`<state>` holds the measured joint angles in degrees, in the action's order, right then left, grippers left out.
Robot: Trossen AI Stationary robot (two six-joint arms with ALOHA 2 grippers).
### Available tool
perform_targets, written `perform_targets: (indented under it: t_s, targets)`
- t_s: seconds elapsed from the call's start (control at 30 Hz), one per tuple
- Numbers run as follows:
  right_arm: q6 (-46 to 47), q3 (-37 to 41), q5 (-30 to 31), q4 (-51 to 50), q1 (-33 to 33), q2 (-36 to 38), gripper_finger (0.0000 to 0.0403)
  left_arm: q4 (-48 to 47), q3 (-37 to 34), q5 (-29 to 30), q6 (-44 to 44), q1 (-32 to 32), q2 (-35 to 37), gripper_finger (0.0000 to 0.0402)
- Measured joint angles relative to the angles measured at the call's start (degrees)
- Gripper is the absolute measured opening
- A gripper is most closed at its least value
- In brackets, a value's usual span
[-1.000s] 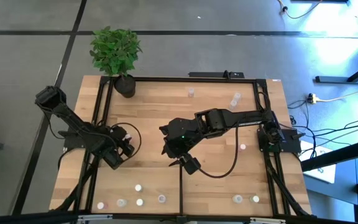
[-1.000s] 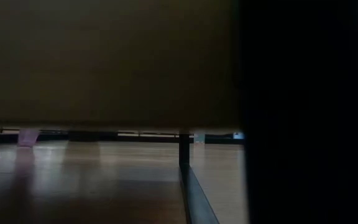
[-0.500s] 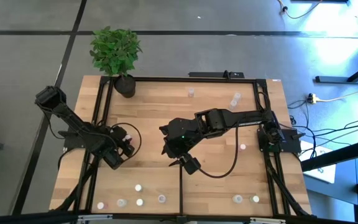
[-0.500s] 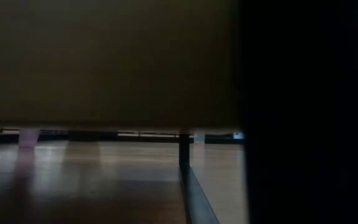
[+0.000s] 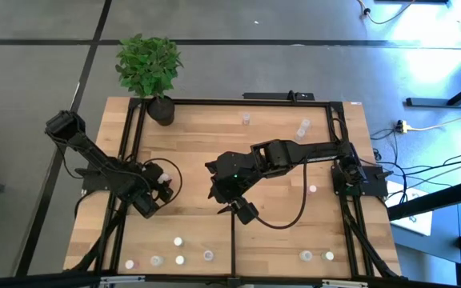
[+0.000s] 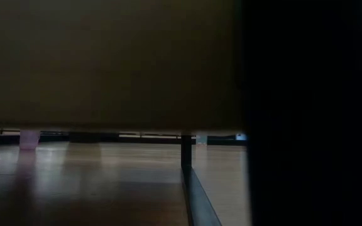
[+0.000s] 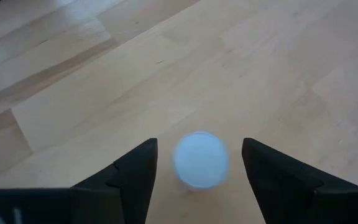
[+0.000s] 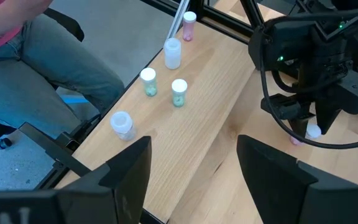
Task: Pick and place medicine bottles onto shelf by color
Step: Put the bottom pink pill bottle on the shelf aligned with the other pink pill bottle
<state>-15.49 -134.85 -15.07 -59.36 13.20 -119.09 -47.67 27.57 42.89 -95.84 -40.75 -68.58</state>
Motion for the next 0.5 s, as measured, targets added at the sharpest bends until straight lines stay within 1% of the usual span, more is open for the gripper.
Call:
perform_targets:
  t_s: [0.13,0.37,0.5]
  targets:
    - [0.0,0.0,0.0,0.0,0.0,0.0,0.0239,-3.7,3.0,0.0,1.3,-0.8,0.0,0.0228]
    - [0.0,0.0,0.0,0.0,0.0,0.0,0.0239,-13.3,12.0,-2.1,2.0,-1.5,0.0,0.0229]
    - [0.0,0.0,0.0,0.0,0.0,0.0,0.0239,-16.3,17.3,-2.2,6.8,-1.8,0.0,0.0227]
